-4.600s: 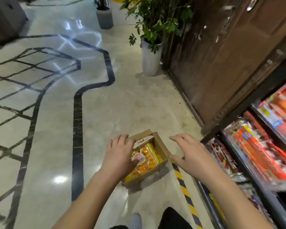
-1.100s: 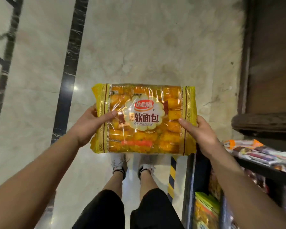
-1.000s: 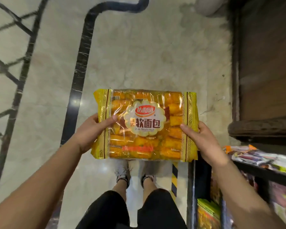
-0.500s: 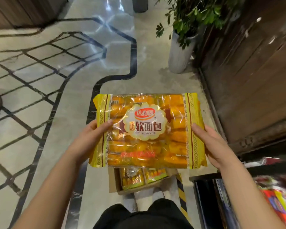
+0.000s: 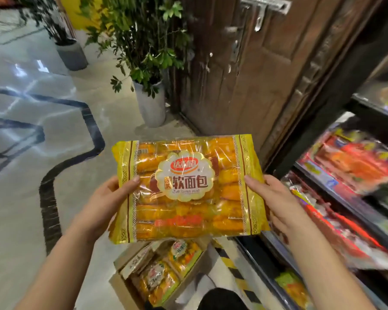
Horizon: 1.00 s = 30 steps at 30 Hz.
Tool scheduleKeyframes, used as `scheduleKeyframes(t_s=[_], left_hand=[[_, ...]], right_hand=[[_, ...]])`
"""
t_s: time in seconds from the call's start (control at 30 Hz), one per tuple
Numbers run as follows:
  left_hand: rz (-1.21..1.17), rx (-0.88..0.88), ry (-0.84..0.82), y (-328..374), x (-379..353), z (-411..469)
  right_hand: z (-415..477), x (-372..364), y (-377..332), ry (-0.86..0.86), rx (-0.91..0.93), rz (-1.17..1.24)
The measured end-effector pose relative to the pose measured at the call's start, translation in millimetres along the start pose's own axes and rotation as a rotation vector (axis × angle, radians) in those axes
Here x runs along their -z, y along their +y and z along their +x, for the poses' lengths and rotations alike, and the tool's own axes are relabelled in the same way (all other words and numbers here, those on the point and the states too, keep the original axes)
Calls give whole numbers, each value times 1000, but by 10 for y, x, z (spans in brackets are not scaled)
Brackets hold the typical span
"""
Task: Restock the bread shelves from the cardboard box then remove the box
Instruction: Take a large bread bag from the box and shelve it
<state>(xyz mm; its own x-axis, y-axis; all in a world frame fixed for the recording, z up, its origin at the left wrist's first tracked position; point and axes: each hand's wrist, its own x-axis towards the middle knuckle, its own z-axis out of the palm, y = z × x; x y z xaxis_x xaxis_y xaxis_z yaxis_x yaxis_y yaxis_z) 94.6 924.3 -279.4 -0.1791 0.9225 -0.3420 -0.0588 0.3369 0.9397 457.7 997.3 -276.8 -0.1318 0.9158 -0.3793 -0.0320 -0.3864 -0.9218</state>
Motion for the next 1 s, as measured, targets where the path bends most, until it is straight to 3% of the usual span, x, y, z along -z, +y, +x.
scheduleKeyframes(t_s=[0.23,0.57,0.77,1.0], left_hand=[[58,-36,-329,-13,-227,-111],[136,23,-693,-292,-1261,-911],[199,55,-839,-512,-2063,-1708],[264,-2,-845,-907,-2878,-2696]], right_hand=[[-1292,163,331,281,93,7],[-3228,514,979,673,3,28],[-4238,1033,1446,886,-24,71],[-5391,1639,1978,968,-17,44]])
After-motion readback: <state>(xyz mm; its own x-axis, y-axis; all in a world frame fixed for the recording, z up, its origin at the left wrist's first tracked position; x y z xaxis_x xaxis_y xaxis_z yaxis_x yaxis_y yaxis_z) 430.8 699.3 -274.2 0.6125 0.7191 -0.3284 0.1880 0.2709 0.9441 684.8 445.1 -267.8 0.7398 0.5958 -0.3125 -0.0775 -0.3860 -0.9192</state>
